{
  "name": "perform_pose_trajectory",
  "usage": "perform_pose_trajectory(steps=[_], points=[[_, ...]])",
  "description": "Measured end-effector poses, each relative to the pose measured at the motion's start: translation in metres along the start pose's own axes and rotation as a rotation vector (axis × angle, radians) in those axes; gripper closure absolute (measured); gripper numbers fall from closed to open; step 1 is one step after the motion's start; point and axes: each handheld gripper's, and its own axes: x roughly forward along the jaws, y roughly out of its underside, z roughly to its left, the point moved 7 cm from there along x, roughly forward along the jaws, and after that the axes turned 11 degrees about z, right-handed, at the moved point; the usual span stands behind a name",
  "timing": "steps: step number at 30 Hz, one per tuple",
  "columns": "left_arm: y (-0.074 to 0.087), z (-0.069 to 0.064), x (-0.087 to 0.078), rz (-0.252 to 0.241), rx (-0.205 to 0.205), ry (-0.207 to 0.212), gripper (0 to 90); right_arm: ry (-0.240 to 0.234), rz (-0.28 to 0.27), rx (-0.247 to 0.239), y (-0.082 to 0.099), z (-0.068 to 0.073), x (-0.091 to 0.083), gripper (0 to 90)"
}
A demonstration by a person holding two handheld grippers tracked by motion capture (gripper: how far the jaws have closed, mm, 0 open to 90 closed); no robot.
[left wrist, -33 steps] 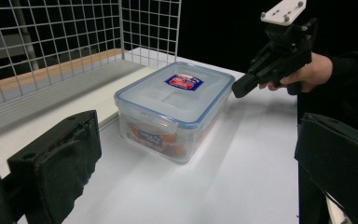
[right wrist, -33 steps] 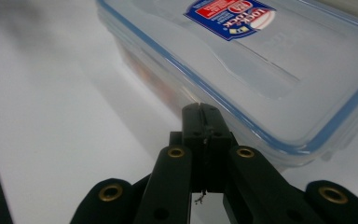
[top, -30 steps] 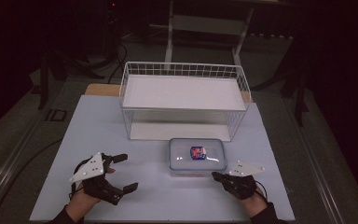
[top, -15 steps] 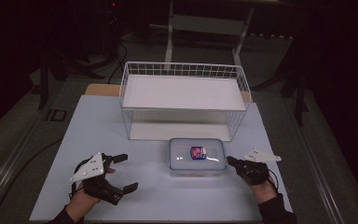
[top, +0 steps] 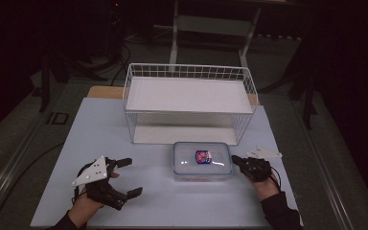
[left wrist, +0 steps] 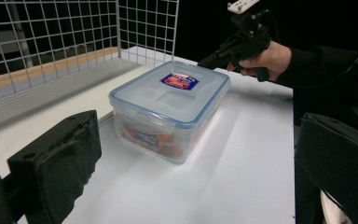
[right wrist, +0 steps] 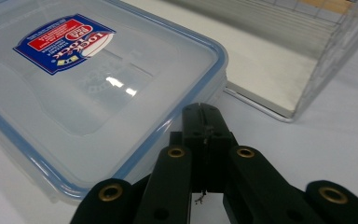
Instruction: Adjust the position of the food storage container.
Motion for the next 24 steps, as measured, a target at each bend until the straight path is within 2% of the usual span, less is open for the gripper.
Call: perform_pose_trajectory(steps=[24], points=[[0.0, -0.001, 0.0, 0.007, 0.006, -0.002, 0.6, -0.069, 0.003, -0.062, -0.017, 0.034, 0.016, 90.0]])
